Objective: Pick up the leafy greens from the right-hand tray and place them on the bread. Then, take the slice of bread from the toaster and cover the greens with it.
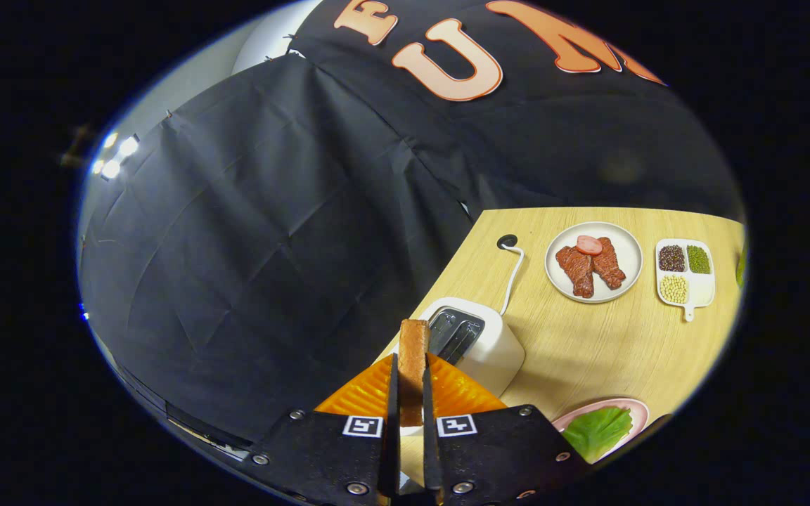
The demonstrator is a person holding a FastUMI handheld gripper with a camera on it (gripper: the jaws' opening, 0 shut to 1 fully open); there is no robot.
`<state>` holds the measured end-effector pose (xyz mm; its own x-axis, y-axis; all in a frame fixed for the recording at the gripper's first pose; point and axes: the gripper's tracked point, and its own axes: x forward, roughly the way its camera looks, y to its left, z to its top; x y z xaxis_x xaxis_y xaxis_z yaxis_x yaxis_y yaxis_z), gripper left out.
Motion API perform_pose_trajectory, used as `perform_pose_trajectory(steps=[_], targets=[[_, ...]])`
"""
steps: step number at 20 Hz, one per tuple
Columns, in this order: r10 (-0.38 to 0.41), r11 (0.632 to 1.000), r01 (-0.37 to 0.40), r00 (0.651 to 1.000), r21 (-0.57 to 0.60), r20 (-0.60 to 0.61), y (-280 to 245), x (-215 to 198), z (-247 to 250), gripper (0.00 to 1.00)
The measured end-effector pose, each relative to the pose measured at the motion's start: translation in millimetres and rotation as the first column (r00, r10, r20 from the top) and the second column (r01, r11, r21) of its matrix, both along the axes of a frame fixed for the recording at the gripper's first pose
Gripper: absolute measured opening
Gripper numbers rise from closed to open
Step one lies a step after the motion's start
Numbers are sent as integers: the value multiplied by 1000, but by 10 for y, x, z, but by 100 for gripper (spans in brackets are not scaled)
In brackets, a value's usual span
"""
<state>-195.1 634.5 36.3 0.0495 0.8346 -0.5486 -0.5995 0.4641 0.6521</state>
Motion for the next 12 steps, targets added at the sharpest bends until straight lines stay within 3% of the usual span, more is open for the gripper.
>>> perform_pose_trajectory(steps=[12], targets=[[-89, 994, 89, 996, 69, -5, -732, 110, 112, 14]])
